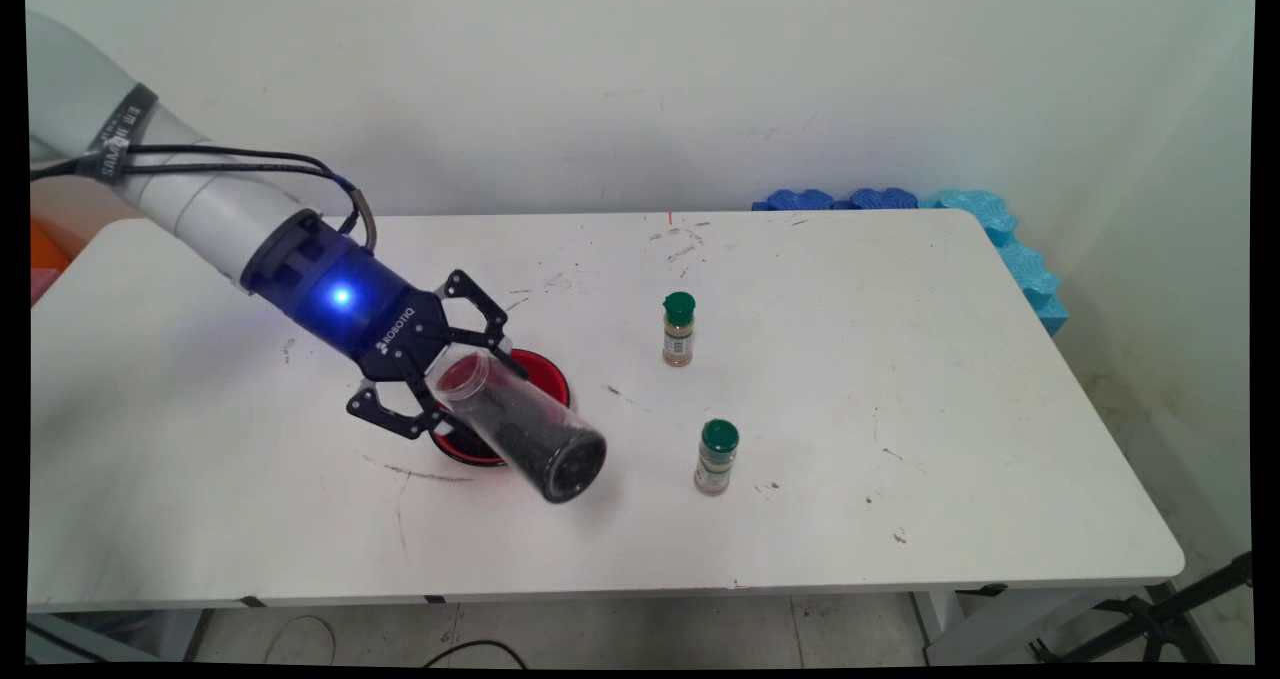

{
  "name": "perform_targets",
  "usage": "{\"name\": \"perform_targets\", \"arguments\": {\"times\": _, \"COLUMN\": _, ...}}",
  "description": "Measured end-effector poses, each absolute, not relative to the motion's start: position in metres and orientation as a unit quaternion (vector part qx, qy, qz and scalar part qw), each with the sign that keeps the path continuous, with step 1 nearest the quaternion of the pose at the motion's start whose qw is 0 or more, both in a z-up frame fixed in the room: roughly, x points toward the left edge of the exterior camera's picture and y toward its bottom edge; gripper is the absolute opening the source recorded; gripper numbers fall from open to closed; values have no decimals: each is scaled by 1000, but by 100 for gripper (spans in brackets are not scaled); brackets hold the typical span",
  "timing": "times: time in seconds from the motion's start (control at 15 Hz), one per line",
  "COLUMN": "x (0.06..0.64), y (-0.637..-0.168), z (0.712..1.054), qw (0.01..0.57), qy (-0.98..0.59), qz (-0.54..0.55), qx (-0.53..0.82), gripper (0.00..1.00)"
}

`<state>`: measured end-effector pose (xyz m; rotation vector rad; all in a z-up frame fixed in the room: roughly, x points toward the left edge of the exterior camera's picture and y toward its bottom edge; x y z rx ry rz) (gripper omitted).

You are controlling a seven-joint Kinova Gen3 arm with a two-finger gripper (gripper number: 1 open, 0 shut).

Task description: Pour the black seasoning powder in the red bowl

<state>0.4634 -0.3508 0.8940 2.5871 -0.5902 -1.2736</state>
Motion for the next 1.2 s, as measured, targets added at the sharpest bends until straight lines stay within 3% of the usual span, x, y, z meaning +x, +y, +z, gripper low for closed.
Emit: {"name": "perform_targets", "arguments": {"times": 1.2, "x": 476, "y": -356, "z": 882, "qw": 52, "qy": -7, "qz": -477, "qx": 877, "gripper": 0}}
